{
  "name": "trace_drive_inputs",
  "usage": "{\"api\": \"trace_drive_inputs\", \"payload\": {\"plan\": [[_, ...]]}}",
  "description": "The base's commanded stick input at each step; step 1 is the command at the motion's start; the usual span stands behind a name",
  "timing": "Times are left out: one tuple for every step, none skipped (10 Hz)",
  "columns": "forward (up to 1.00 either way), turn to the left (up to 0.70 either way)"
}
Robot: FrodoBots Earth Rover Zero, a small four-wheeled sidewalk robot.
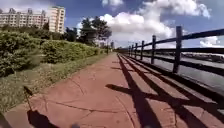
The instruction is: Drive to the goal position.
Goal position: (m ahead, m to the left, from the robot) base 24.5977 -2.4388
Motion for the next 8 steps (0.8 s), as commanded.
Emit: {"api": "trace_drive_inputs", "payload": {"plan": [[0.85, 0.0], [0.85, 0.0], [0.85, 0.0], [0.85, 0.0], [0.85, 0.0], [0.85, 0.0], [0.85, 0.0], [0.85, 0.0]]}}
